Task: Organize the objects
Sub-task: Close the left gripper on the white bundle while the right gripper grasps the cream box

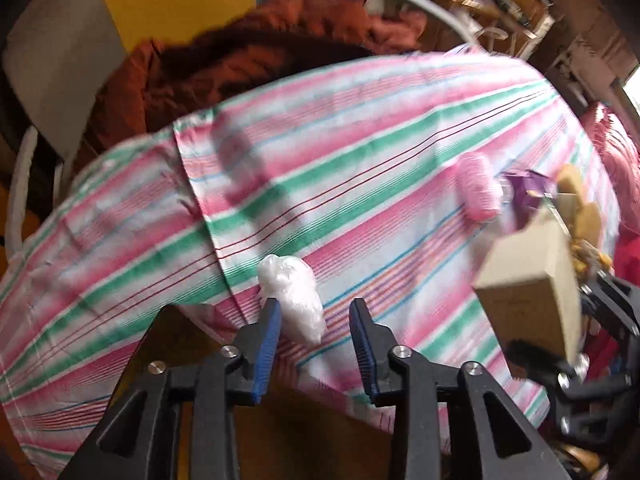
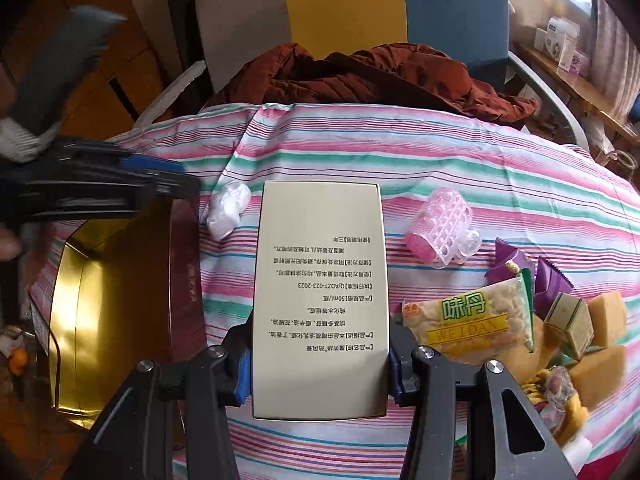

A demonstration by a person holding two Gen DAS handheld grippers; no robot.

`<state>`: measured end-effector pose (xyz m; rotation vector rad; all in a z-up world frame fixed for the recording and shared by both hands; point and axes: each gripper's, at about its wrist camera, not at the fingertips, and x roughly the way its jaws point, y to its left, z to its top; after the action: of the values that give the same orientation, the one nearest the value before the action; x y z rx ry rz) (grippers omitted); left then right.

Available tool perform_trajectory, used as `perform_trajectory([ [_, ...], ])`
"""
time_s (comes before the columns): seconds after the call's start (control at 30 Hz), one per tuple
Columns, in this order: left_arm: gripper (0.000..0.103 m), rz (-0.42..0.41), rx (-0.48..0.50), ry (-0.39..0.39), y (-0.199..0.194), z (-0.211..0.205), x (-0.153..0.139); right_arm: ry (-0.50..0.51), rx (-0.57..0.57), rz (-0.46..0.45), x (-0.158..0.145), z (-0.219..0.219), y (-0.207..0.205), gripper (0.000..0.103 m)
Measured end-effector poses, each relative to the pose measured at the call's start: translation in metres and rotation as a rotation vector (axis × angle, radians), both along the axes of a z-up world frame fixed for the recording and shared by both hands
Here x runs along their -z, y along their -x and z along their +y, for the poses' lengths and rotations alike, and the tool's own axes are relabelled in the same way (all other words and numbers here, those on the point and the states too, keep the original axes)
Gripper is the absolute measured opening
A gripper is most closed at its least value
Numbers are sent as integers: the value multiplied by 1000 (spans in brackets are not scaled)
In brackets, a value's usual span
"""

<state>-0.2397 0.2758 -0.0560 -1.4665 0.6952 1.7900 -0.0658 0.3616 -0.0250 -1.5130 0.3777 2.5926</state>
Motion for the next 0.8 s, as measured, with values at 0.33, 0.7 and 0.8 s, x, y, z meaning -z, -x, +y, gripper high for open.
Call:
perform_trajectory([
  [0.33, 21, 60, 19, 120, 2, 16, 28, 39, 7, -7, 12, 16, 4, 50],
  [0.7, 4, 129, 33, -34, -20, -16, -26, 14, 23, 31, -3, 11, 1, 50],
  [0.8, 27, 114, 83, 29, -20, -2, -19, 12, 17, 32, -6, 6, -2, 50],
])
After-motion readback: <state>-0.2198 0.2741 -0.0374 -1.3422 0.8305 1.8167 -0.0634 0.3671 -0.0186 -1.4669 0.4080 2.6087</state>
